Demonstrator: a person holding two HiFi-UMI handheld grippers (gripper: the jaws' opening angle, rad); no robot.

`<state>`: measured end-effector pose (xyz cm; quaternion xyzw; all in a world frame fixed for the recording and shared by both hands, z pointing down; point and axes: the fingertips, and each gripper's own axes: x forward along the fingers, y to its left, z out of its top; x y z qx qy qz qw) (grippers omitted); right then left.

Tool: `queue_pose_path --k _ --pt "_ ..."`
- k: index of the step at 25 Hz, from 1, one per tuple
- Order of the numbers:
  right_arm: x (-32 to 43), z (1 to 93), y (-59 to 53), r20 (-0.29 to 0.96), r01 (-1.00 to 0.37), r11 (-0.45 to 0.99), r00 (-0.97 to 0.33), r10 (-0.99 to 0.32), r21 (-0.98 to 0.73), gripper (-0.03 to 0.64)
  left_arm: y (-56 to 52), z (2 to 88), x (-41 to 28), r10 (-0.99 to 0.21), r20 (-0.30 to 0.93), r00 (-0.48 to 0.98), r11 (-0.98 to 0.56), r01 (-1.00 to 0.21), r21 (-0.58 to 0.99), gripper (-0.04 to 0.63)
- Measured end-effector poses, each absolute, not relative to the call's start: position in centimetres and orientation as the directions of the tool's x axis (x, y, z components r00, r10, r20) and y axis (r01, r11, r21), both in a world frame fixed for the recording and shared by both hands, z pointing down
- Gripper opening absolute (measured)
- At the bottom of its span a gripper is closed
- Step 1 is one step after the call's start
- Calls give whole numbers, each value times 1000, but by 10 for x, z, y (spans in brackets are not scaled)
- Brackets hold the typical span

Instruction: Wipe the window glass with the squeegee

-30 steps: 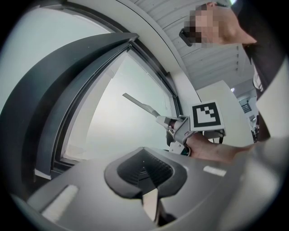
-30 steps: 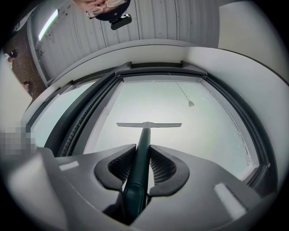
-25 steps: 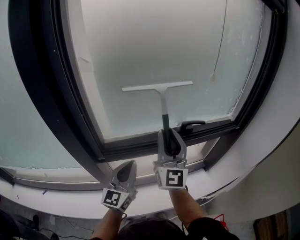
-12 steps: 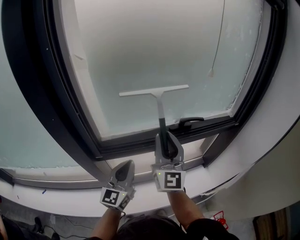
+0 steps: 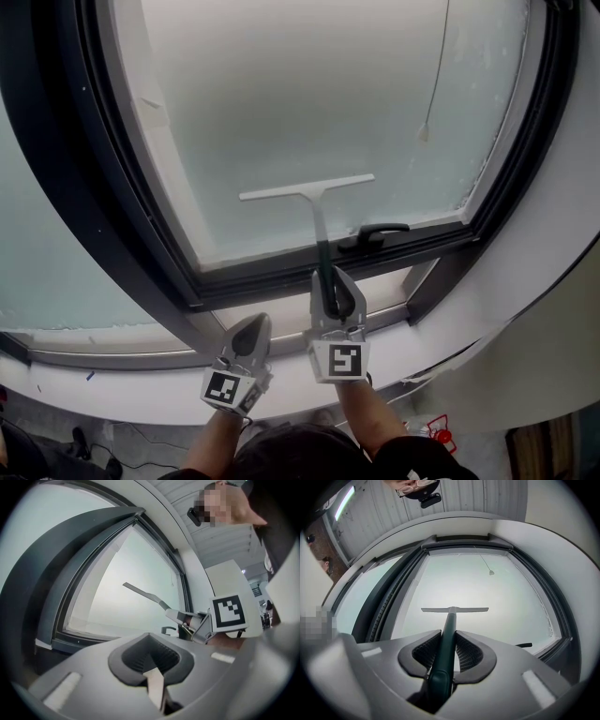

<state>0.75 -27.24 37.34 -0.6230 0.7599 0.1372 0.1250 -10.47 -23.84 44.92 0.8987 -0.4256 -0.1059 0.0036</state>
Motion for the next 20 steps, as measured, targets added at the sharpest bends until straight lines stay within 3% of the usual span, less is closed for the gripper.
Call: queue_pose_path --k 20 --pt "12 424 -267 -261 -983 178 -184 -948 48 97 -227 466 -108 -774 -140 617 -631 -769 99 -2"
